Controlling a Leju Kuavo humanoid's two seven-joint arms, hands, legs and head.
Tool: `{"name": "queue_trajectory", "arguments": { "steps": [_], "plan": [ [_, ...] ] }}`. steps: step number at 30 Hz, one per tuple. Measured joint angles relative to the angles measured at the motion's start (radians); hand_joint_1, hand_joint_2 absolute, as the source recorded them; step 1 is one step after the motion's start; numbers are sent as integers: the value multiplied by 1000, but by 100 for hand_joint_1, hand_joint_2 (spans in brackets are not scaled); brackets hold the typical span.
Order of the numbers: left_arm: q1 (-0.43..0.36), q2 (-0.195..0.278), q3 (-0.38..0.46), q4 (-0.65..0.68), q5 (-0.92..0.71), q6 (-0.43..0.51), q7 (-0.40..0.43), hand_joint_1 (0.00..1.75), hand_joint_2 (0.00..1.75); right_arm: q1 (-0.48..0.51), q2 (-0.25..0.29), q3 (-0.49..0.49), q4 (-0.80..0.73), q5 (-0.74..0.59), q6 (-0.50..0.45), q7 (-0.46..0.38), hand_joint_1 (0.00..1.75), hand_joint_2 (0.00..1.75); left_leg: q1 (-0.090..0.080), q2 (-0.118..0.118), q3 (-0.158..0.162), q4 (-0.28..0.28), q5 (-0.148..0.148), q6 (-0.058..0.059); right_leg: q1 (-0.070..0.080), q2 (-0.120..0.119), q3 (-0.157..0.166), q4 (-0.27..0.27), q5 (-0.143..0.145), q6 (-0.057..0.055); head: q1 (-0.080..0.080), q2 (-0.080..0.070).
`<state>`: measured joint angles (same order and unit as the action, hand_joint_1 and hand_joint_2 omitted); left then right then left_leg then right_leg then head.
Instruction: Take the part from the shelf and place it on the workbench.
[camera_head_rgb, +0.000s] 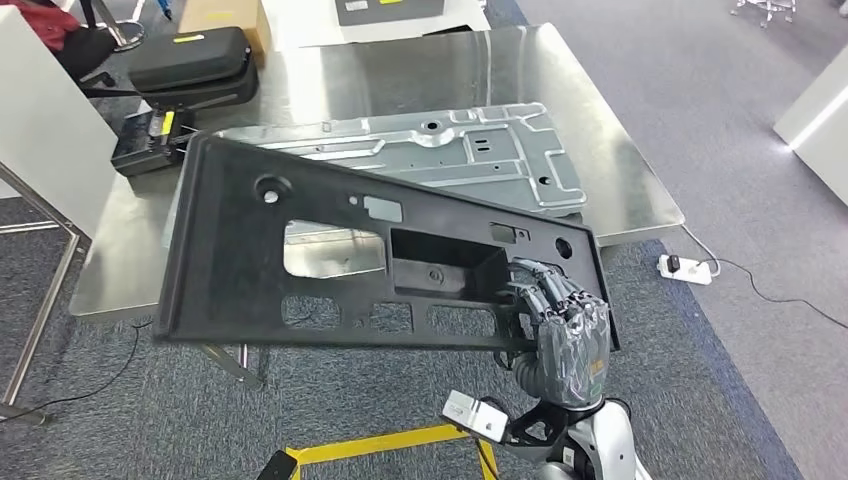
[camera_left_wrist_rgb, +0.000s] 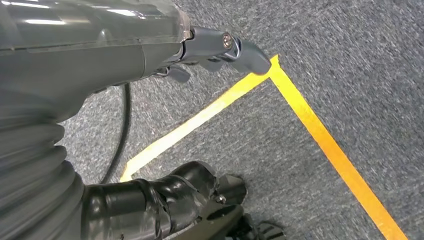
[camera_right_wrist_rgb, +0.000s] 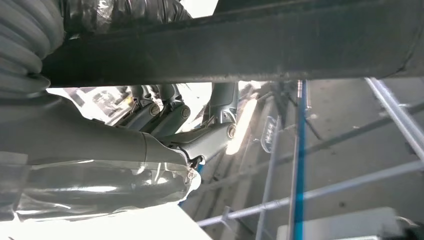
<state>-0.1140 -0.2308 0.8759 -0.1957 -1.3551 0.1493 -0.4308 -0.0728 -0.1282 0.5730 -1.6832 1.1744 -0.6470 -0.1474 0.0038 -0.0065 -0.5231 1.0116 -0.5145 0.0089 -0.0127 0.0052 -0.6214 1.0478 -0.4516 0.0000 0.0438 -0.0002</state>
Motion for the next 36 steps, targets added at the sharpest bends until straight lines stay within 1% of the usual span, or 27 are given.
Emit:
{"name": "queue_trajectory", "arguments": {
  "steps": [2,3,5,6,7,8,9,10,11,12,14,16,18,19,21,22,23,24,25,26,27,28,30,32,33,34,36],
  "plan": [
    [-1,0,0,0,0,0,0,0,175,-1,0,0,0,0,0,2,175,175,1,1,-7,28,-20,-9,-4,0,11,-10,-3,-13,0,0],
    [-2,0,-1,0,0,0,0,0,175,-2,0,0,0,-1,0,2,175,175,2,1,-27,70,-42,-14,-6,-1,18,-15,-6,-19,0,0],
    [-1,0,-1,0,0,0,0,0,175,-3,0,0,0,-1,0,1,175,175,5,2,-100,202,-92,-20,-5,-3,28,-16,-14,-26,0,0],
    [0,0,-1,0,0,0,0,0,175,-3,0,0,0,-1,0,1,175,175,6,2,-138,259,-103,-22,-5,-3,33,-16,-18,-28,0,0],
    [1,0,-1,0,0,0,0,0,175,-3,0,0,0,-1,0,1,175,175,7,2,-163,287,-96,-23,-4,-2,39,-16,-24,-28,0,0],
    [3,0,-1,0,0,0,0,0,175,-3,0,0,0,-1,0,1,175,175,8,2,-170,275,-67,-22,-4,-1,47,-16,-30,-27,-1,0],
    [3,0,-1,0,0,0,0,0,175,-3,0,0,0,-1,0,1,175,175,8,2,-158,227,-22,-20,-4,1,58,-16,-37,-25,0,0],
    [3,0,-1,0,0,0,0,0,175,-3,0,0,0,-1,0,1,175,175,7,2,-135,158,26,-16,-4,1,68,-16,-45,-22,0,0],
    [3,0,-1,0,0,0,0,0,175,-3,0,0,0,-1,0,1,175,175,5,1,-111,97,60,-12,-2,2,75,-15,-52,-18,0,0],
    [1,0,-1,0,0,0,0,0,175,-4,0,0,0,-1,0,1,175,175,2,1,-92,52,75,-6,-1,2,79,-15,-57,-13,0,0],
    [0,0,-1,0,0,0,0,0,175,-5,0,0,0,-1,1,1,175,175,-4,1,-78,23,68,3,0,3,79,-18,-62,-3,0,0],
    [2,0,-2,0,0,0,0,0,175,-5,0,0,0,-1,1,1,175,175,1,0,-71,10,65,12,1,1,83,-22,-66,7,0,0],
    [1,0,-2,0,0,0,0,0,175,-7,0,0,0,-1,0,1,175,175,6,1,-57,-3,64,23,1,-1,67,21,-90,16,0,0],
    [0,0,-2,0,0,0,0,0,175,-7,0,0,0,-1,0,1,175,175,7,1,-52,-7,62,27,-1,-1,40,73,-111,19,0,0],
    [-1,0,-2,0,0,0,0,0,175,-7,-1,0,1,-1,1,1,175,175,5,1,-44,-7,54,34,-1,-1,-41,204,-152,24,0,0],
    [0,0,-2,0,0,0,0,0,175,-6,-1,0,3,-1,1,2,175,175,5,1,-39,-6,49,35,-1,-1,-74,246,-153,25,0,0],
    [1,0,-2,0,0,0,0,0,175,-6,-1,0,4,-1,1,3,175,175,4,1,-33,-6,44,35,-1,-1,-91,254,-135,25,0,0],
    [1,-1,-2,0,0,0,0,0,175,-6,-1,0,5,-1,1,4,175,175,4,0,-24,-5,37,34,-1,-1,-87,221,-97,23,0,0],
    [2,-1,-2,0,0,0,1,0,175,-6,-1,0,6,-1,2,4,175,175,4,-1,-15,-4,30,32,0,-1,-68,160,-49,20,0,0],
    [1,-2,-2,0,0,0,1,0,175,-7,-1,-1,6,-1,2,5,175,175,3,-2,-7,-3,22,28,1,-2,-44,99,-12,15,0,0],
    [1,-2,-2,0,0,0,2,0,175,-9,-1,-1,7,-1,2,4,175,175,1,-3,-2,-1,14,24,4,-2,-21,45,9,10,0,0],
    [0,-3,-3,0,0,0,3,0,175,-10,-1,-1,7,-1,2,4,175,175,0,-2,0,0,9,19,6,-2,-8,14,15,5,0,0],
    [-2,-4,-3,0,-1,0,3,0,175,-13,-2,-1,8,0,4,5,175,175,-2,-1,0,-1,3,8,9,0,-1,-4,3,-4,-1,0],
    [-4,-5,-4,0,-3,-1,5,0,175,-15,-2,-3,8,0,8,8,175,175,-2,0,-1,7,-8,-1,4,1,6,-10,0,-14,-1,0],
    [-5,-5,-4,0,-4,-1,5,0,175,-17,-2,-5,8,1,11,9,175,175,-1,1,-12,33,-23,-6,1,0,11,-14,-2,-19,-1,0],
    [-6,-5,-4,0,-5,-2,6,0,175,-21,-2,-6,9,2,15,9,175,175,1,1,-36,80,-44,-10,-1,-1,18,-17,-4,-24,-1,0],
    [-7,-6,-5,0,-6,-5,8,0,175,-27,-2,-7,12,5,20,12,175,175,4,1,-113,214,-90,-17,0,-3,26,-18,-12,-30,-2,0]
  ]
}}
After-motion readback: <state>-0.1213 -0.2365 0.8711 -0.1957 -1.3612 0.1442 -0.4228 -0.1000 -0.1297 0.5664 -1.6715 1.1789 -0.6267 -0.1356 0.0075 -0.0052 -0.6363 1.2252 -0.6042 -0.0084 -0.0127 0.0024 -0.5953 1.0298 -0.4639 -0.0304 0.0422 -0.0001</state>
